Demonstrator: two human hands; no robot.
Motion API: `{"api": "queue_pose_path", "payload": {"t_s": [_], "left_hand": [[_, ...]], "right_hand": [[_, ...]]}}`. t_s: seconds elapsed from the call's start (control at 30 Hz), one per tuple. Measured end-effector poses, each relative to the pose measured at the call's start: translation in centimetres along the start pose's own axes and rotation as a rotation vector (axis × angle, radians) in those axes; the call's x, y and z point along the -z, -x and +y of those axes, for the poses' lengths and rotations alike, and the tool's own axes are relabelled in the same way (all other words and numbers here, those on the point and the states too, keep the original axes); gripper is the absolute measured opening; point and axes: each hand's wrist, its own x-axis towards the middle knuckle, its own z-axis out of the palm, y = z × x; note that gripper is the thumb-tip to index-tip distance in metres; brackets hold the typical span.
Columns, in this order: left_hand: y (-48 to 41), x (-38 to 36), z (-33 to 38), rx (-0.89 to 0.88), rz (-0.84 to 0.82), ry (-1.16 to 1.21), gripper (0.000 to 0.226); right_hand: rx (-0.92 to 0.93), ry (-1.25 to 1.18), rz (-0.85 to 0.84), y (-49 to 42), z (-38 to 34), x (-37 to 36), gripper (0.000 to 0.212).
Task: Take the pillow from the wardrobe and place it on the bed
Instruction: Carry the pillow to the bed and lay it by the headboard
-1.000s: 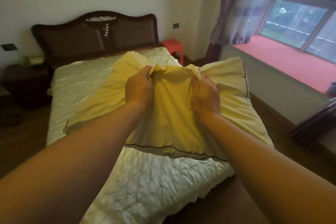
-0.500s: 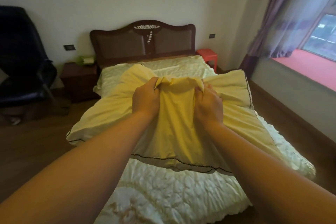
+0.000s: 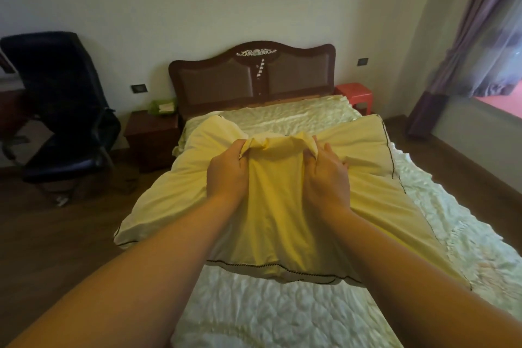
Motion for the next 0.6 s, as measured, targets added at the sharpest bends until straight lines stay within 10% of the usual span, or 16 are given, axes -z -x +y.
{"api": "queue_pose_path", "payload": {"t_s": [0.6], "left_hand": [[-11.3,6.5,-18.7,-0.157,-0.227,0.162,0.027]], "right_hand": [[-0.145,0.081,0.207,0.3,-11.8,-18.6,0.046]]}}
